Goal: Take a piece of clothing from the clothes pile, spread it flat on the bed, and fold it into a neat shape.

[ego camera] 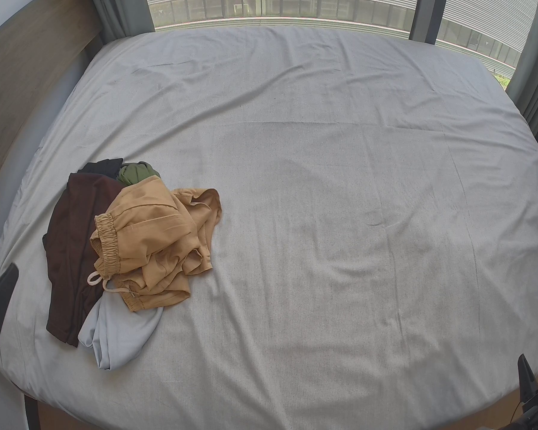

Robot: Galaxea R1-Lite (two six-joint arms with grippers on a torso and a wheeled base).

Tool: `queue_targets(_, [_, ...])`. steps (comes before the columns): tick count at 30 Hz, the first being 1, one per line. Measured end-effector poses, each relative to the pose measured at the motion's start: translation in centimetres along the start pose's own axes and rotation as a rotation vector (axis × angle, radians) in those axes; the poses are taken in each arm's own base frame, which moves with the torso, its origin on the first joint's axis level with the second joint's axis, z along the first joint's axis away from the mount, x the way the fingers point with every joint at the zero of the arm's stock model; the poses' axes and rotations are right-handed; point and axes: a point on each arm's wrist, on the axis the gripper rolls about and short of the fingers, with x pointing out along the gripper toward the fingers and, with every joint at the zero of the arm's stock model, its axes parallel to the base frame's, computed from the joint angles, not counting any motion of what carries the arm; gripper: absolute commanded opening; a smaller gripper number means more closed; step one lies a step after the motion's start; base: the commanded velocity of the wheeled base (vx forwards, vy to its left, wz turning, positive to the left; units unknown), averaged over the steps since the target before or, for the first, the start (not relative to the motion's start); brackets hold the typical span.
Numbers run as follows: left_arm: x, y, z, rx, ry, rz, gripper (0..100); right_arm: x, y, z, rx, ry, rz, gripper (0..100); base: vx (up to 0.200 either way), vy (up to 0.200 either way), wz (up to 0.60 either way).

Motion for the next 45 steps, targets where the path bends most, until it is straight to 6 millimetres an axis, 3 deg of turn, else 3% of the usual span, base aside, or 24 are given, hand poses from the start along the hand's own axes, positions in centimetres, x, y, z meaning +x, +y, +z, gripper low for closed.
queue_targets(13, [8.3, -0.2, 2.0, -0.058, 0.096, -0.102, 100, 0.0, 0.0, 0.0, 0.001, 0.0, -0.001, 100, 0.0, 0.0, 0.0])
queue_targets(22, [12.2, -0.1, 1.1, -0.072, 0.176, -0.118, 100, 0.0, 0.0, 0.0, 0.004, 0.0, 0.0, 100, 0.0, 0.0, 0.0])
queue_targets(33, [15.8, 0.2, -1.1, -0.243, 0.255, -0.096, 100, 0.0, 0.0, 0.0, 0.005, 0.0, 0.001, 100, 0.0, 0.0, 0.0])
queue_targets(45, [17.2, 1.1, -2.9, -0.309, 0.341, -0.098, 100, 0.0, 0.0, 0.0, 0.005, 0.0, 0.0, 100, 0.0, 0.0, 0.0])
